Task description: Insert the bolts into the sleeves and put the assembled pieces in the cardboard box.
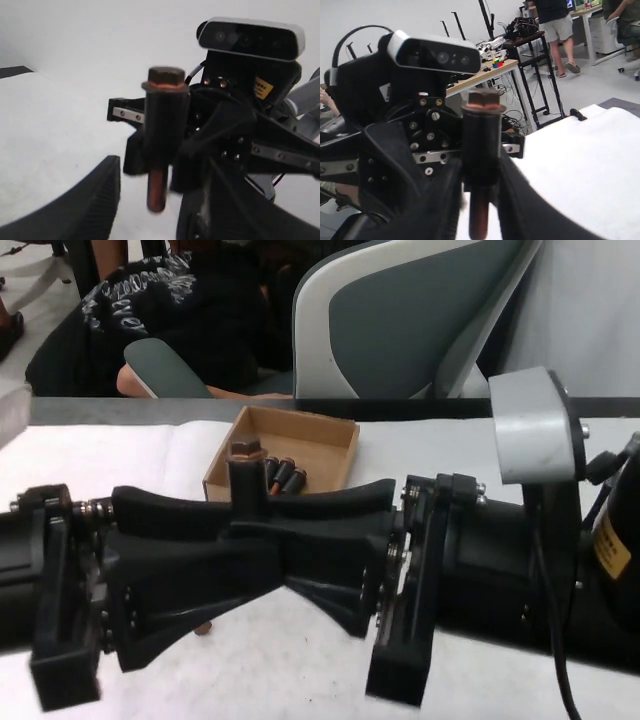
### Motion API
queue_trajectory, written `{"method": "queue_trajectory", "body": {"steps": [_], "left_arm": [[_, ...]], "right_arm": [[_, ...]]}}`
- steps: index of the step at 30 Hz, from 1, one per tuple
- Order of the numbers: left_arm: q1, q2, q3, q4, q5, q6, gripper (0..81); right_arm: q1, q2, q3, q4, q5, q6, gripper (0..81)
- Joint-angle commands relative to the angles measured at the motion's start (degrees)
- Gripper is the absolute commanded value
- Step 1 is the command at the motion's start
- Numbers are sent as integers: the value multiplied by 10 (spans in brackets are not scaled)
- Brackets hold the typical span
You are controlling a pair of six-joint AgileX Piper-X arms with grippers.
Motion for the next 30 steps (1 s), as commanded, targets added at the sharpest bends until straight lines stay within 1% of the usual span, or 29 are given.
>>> {"method": "queue_trajectory", "body": {"steps": [1, 5, 7, 13, 15, 18, 20, 22, 24, 25, 27, 30], "left_arm": [[0, 1, 1, 24, -24, 16, 486], [0, 1, 1, 60, -60, 49, 486], [0, 1, 1, 75, -67, 67, 480], [0, 1, 1, 78, -81, 68, 399], [0, 1, 1, 79, -90, 68, 392], [0, 1, 1, 95, -127, 70, 376], [0, -2, 1, 106, -134, 83, 303], [0, -10, 1, 115, -134, 101, 190], [0, -18, 1, 122, -134, 125, 57], [0, -24, 1, 125, -136, 137, 8], [0, -38, 1, 125, -151, 145, 6], [0, -67, 1, 151, -221, 145, 8]], "right_arm": [[-31, -9, -34, 16, -9, 0, 2], [-69, -9, -72, 116, -9, -10, 2], [-95, -7, -91, 165, -8, -18, 2], [-171, 20, -138, 275, -9, -12, 2], [-190, 42, -158, 314, -12, -12, 2], [-208, 88, -195, 356, -31, -12, 2], [-216, 121, -222, 383, -44, -12, 2], [-220, 156, -252, 406, -52, -12, 2], [-222, 197, -286, 432, -52, -12, 2], [-222, 217, -300, 441, -52, -12, 2], [-223, 257, -337, 460, -52, -12, 2], [-225, 316, -399, 497, -52, -12, 2]]}}
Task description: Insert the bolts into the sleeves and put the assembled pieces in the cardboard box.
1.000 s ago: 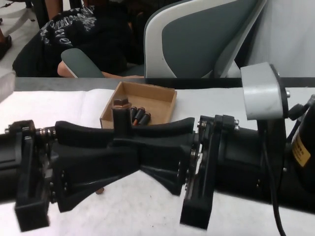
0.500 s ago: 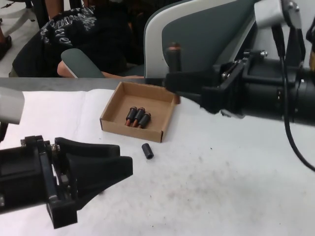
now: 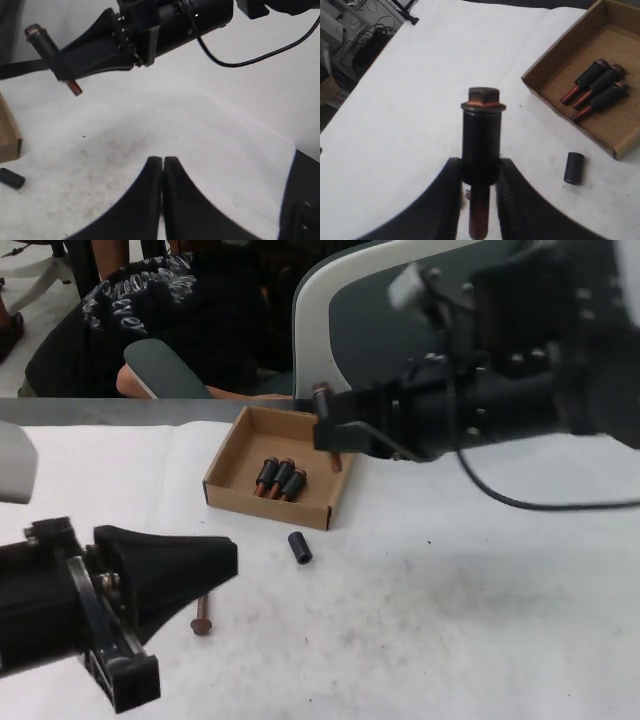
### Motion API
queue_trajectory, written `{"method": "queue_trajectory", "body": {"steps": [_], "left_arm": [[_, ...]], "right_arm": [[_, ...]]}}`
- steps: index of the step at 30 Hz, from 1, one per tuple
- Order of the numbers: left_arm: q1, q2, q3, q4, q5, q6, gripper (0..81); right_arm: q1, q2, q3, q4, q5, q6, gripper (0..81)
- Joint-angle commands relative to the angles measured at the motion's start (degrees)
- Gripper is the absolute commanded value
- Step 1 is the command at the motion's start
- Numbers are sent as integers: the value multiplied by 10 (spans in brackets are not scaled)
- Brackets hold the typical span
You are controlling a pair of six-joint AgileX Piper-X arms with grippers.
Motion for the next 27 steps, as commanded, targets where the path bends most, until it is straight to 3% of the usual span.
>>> {"method": "queue_trajectory", "body": {"steps": [1, 6, 19, 27], "left_arm": [[0, -30, -1, 30, -70, 9, 8], [0, -88, -1, 107, -152, 35, 8], [0, -136, -1, 182, -154, 39, 8], [0, -136, -1, 182, -154, 39, 8]], "right_arm": [[-5, 70, -81, 50, -9, -1, 2], [-13, 160, -185, 116, -9, -1, 2], [-45, 356, -405, 253, 40, 67, 2], [-52, 406, -435, 298, 83, 86, 2]]}}
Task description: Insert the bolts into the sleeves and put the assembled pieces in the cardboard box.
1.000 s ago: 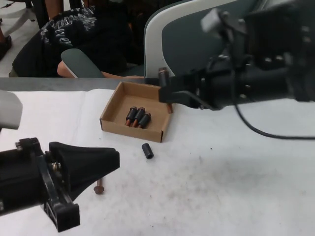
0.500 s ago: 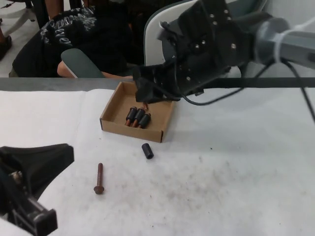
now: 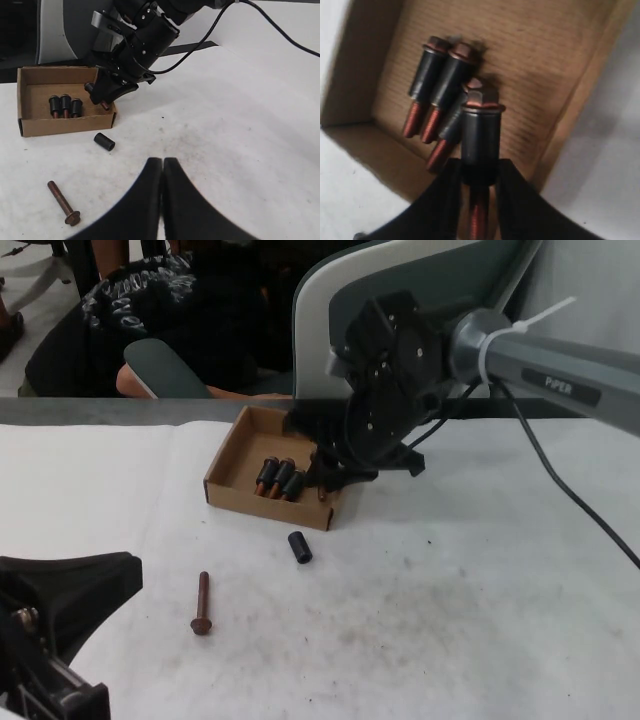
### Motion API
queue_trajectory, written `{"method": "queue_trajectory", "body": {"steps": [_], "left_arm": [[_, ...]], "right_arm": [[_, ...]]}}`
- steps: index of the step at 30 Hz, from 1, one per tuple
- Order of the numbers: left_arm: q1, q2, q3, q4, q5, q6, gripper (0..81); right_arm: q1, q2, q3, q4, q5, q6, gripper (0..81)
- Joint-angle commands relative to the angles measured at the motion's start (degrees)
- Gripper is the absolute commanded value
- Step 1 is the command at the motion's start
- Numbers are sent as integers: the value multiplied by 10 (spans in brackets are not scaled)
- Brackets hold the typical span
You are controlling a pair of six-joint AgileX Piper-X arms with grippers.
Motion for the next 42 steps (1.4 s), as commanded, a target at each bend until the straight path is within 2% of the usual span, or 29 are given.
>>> {"method": "queue_trajectory", "body": {"steps": [1, 9, 11, 15, 17, 19, 23, 25, 29, 35, 42], "left_arm": [[0, -6, -1, -1, -3, 2, 8], [0, -6, -1, -1, -3, 2, 8], [0, -6, -1, -1, -3, 2, 8], [0, -2, -1, 1, -3, 2, 8], [0, 2, -1, 1, -4, 2, 8], [0, 8, -1, 1, -16, 2, 8], [0, 24, -3, 9, -43, 2, 8], [0, 36, -5, 19, -46, -4, 8], [0, 79, -23, 63, -46, -8, 8], [0, 169, -63, 90, -46, -2, 8], [0, 293, -145, 174, -68, 50, 8]], "right_arm": [[-2, 1, -9, 8, 20, 10, 2], [-2, 5, -9, 3, 28, 16, 20], [-2, 5, -9, 5, 21, 16, 90], [-2, 5, -9, 11, 15, 18, 384], [-2, 5, -9, 15, 16, 24, 470], [-2, 5, -9, 22, 16, 21, 455], [-2, -6, -9, 31, 16, -9, 362], [-2, -17, -9, 33, 17, -40, 272], [-2, -48, -9, 37, 41, -94, 8], [-2, -93, -9, 63, 46, -145, 3], [7, -126, -9, 185, 45, -223, 3]]}}
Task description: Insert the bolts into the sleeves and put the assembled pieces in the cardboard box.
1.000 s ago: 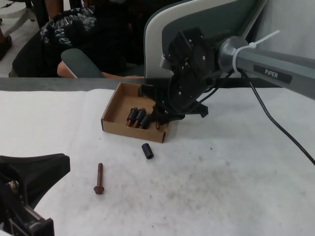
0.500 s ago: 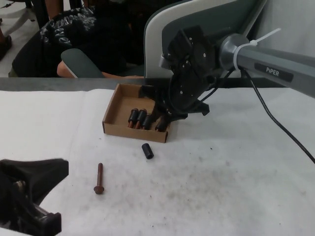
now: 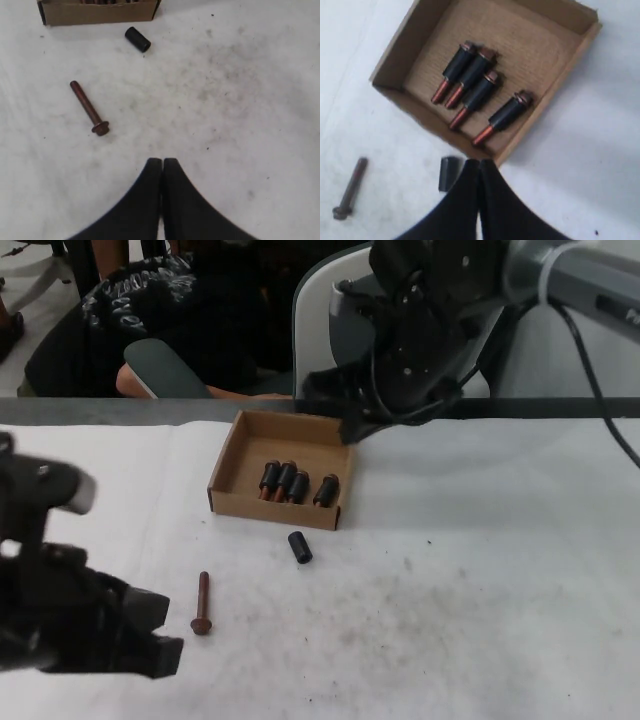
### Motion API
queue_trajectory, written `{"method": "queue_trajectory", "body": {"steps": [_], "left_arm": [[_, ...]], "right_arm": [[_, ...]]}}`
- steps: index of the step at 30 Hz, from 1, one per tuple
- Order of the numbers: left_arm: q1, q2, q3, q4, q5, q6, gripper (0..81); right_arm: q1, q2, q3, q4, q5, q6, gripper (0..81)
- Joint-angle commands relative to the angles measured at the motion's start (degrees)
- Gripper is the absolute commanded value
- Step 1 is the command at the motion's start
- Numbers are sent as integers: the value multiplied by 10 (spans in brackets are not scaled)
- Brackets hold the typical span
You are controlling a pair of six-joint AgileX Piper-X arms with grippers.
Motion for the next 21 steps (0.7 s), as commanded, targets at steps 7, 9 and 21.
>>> {"method": "queue_trajectory", "body": {"steps": [7, 9, 21], "left_arm": [[0, 151, -131, 113, -48, 158, 2], [0, 176, -154, 125, -49, 209, 25], [0, 225, -177, 129, -59, 570, 211]], "right_arm": [[34, -16, -3, 128, -6, -69, 3], [44, -16, -3, 131, -6, -70, 3], [69, -16, -3, 122, -6, -70, 3]]}}
